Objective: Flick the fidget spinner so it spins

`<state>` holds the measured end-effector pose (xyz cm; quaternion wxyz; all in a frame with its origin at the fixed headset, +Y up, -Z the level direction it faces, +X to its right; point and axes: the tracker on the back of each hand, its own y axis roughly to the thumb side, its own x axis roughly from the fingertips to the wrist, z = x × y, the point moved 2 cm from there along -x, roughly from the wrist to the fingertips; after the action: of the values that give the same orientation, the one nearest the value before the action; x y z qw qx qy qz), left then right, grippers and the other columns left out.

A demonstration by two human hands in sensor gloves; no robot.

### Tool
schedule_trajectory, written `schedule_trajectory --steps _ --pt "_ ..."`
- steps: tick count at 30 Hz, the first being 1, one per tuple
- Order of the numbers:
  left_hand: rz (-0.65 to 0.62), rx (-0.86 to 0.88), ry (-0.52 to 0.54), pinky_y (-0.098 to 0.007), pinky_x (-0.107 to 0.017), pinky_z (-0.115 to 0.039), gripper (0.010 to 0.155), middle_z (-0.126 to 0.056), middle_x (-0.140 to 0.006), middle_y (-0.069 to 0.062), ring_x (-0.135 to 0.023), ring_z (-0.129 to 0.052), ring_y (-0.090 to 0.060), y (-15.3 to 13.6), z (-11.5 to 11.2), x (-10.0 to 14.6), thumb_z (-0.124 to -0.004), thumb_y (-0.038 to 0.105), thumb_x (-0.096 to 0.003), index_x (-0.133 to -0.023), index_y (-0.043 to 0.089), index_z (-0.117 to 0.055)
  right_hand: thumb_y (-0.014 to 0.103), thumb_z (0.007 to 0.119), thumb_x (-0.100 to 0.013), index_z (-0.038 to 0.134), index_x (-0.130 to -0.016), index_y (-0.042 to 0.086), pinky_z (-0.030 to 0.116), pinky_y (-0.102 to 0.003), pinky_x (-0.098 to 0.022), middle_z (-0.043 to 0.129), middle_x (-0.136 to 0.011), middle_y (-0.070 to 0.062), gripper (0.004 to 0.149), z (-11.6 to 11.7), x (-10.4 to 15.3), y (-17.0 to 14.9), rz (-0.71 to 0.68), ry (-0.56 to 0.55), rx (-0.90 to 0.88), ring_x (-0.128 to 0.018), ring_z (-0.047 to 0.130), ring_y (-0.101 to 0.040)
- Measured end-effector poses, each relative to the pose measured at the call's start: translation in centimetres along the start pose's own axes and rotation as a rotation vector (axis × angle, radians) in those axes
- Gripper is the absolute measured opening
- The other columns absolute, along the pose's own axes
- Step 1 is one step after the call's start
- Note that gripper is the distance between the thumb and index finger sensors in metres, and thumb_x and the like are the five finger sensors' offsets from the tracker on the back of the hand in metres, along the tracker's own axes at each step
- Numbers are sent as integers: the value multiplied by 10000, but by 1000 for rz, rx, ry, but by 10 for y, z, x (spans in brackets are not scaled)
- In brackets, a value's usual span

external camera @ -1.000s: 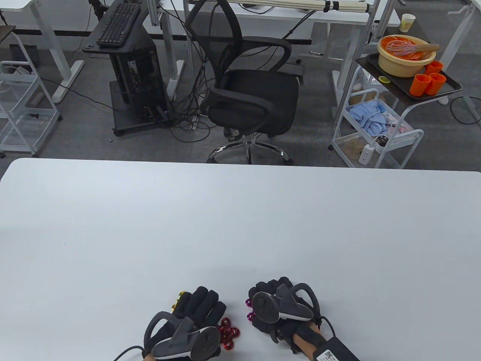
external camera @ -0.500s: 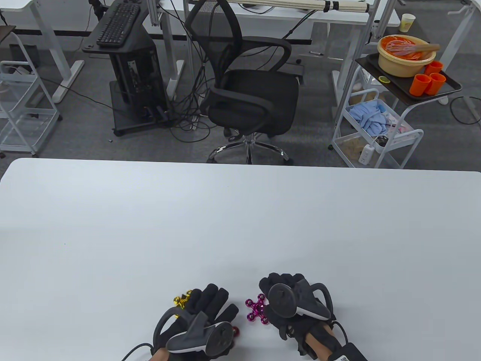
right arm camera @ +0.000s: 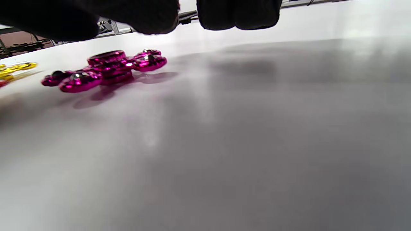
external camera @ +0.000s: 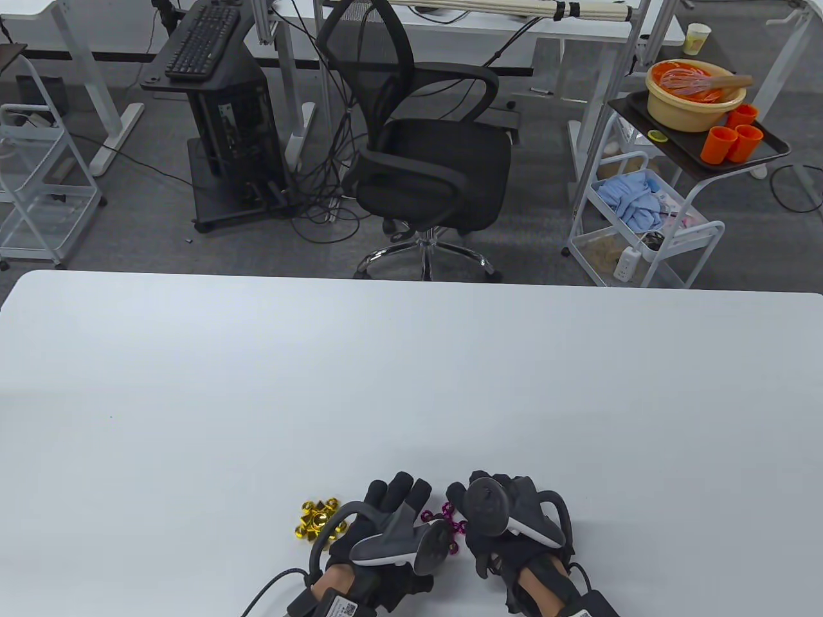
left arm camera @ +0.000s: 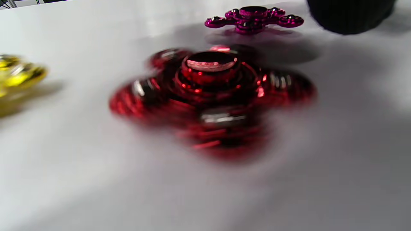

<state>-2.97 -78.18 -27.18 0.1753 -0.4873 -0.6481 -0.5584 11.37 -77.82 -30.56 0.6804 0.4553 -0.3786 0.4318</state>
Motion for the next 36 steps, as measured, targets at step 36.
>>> schedule_trajectory --steps 36 --pt "-8 87 -56 -631 -722 -97 845 143 -1044 -95 -999 71 -369 -4 -4 -5 -644 672 -355 -974 401 -135 308 674 -507 609 -947 201 392 -701 -701 571 -1034 -195 458 -25 66 -16 90 -210 -67 -894 594 -499"
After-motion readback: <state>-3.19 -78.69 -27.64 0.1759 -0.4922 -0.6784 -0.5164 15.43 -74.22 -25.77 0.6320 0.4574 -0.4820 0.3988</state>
